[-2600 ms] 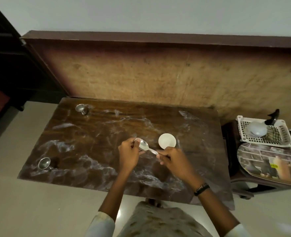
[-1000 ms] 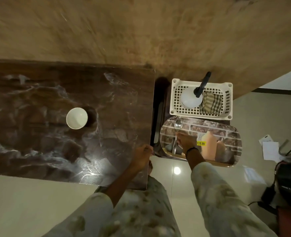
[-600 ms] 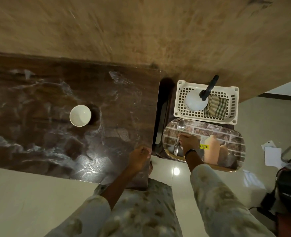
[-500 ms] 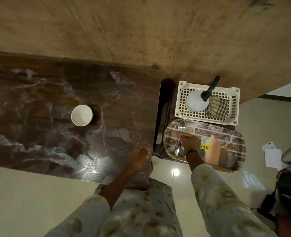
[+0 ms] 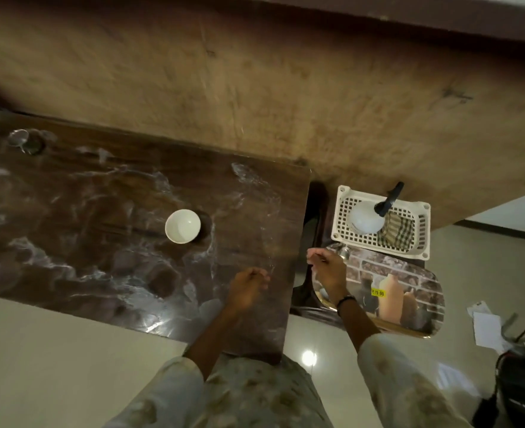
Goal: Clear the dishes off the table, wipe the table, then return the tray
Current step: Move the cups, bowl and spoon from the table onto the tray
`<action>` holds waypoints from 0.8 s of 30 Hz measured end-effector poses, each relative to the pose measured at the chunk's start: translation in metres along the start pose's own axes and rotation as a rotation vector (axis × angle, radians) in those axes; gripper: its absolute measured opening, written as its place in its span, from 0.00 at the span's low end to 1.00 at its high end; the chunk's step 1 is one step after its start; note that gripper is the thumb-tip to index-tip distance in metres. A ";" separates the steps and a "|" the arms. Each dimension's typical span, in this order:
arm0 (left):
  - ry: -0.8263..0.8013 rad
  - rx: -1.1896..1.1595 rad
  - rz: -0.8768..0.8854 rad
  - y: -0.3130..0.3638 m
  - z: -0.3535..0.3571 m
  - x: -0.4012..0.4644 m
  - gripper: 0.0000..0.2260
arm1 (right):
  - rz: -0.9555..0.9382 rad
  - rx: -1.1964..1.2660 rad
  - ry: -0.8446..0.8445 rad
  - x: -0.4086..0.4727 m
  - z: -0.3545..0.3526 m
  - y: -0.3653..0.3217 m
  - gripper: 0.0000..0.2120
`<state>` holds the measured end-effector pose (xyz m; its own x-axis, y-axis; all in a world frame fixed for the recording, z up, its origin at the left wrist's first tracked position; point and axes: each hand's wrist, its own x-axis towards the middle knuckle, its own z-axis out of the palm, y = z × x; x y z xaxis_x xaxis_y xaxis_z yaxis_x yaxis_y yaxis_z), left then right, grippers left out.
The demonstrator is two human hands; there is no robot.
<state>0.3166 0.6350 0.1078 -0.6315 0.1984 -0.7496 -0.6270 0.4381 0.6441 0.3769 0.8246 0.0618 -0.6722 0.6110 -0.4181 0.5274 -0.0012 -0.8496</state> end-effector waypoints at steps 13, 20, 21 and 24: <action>0.230 -0.350 0.170 0.002 -0.235 -0.018 0.05 | -0.150 0.012 -0.357 -0.056 0.233 -0.139 0.06; 0.300 -0.334 0.229 -0.012 -0.395 -0.014 0.07 | -0.131 -0.007 -0.459 -0.088 0.381 -0.192 0.07; 0.318 -0.321 0.223 -0.015 -0.417 -0.015 0.08 | -0.129 -0.007 -0.482 -0.094 0.399 -0.200 0.07; 0.401 -0.348 0.189 -0.026 -0.473 -0.017 0.09 | -0.144 -0.034 -0.557 -0.106 0.445 -0.221 0.07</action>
<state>0.1275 0.2060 0.1759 -0.8290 -0.1335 -0.5431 -0.5564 0.0988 0.8250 0.1005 0.4083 0.1507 -0.9057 0.0939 -0.4135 0.4210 0.0824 -0.9033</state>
